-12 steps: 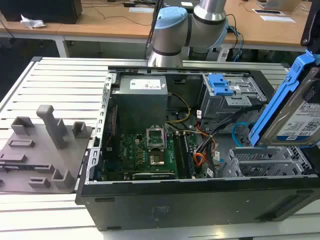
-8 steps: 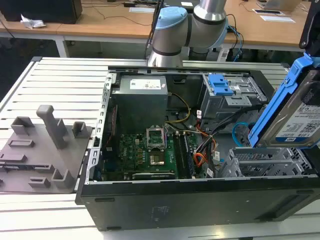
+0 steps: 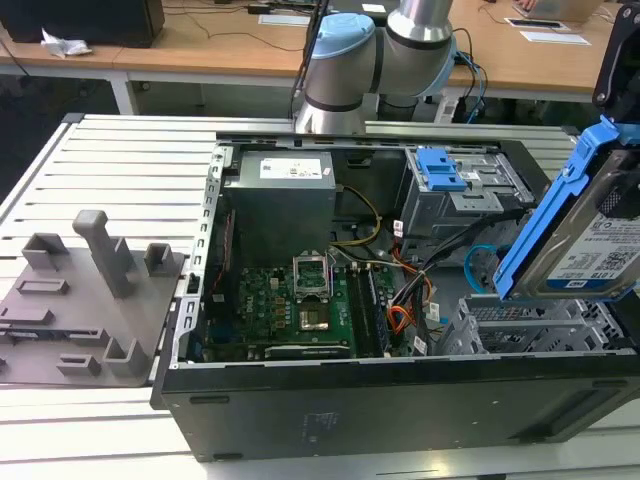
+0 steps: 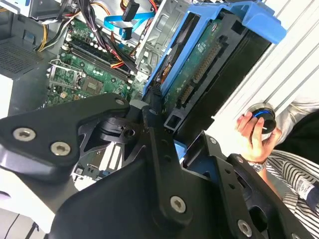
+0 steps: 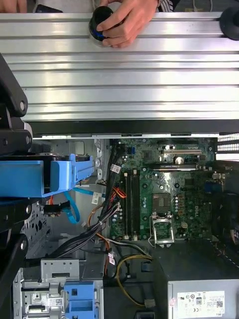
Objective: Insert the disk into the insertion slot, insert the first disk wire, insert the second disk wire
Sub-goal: 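Insert the disk into the insertion slot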
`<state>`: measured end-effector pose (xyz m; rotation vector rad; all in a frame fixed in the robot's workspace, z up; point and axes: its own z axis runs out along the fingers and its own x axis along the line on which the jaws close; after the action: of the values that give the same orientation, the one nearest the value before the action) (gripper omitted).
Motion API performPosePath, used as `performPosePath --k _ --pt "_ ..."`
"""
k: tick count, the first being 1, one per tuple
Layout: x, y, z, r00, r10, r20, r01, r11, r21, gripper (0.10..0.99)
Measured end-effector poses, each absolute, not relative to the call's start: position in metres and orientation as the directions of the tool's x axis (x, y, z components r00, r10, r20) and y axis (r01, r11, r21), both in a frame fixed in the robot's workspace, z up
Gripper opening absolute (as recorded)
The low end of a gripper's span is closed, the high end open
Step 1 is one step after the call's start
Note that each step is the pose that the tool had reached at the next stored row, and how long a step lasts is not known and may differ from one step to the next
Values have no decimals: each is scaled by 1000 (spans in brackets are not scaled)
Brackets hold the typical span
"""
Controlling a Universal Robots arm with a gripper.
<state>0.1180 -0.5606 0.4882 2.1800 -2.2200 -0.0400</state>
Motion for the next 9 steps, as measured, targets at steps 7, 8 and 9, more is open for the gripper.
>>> performPosePath --k 7,8,9 --pt "118 -561 480 -18 -1000 3 -999 18 39 365" --pt "118 -560 478 -18 -1000 3 -999 18 39 365" --pt "118 -559 477 -18 -1000 3 -999 18 39 365"
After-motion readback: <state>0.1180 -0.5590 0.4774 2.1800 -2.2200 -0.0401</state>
